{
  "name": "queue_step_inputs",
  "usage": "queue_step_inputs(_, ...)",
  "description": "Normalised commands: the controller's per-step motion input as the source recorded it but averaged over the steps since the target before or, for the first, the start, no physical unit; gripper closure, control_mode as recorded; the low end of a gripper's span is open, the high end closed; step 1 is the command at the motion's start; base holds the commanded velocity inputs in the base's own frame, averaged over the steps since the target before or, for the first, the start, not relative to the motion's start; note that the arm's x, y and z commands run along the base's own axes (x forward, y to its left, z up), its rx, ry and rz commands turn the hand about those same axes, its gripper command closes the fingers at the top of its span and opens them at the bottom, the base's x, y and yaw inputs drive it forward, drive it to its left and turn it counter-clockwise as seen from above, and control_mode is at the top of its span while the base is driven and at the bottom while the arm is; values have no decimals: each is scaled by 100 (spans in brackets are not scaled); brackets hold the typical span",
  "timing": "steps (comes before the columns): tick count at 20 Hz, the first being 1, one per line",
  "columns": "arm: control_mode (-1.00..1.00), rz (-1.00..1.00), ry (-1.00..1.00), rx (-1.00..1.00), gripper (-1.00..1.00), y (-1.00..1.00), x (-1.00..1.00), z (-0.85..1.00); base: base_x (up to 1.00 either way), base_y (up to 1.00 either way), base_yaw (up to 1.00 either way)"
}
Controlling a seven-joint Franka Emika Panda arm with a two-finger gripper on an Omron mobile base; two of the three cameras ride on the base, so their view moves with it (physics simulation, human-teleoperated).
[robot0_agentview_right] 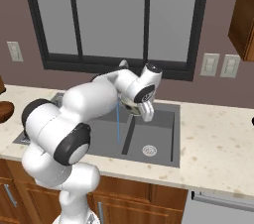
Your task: Rinse each bowl for a few seconds and place them down in the sink or on the counter.
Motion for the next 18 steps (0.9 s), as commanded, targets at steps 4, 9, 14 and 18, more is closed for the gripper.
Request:
queue_step_inputs(4, -100, -2, 0, 0, 100, -47, -15, 9, 0, 0, 0)
queue_step_inputs(9, -100, -7, 1, 0, 100, -43, -10, 6, 0, 0, 0)
queue_step_inputs(14, -100, -14, 0, -2, 100, -36, -2, 2, 0, 0, 0)
queue_step_inputs(18, -100, -21, 0, -3, 100, -31, 0, 2, 0, 0, 0)
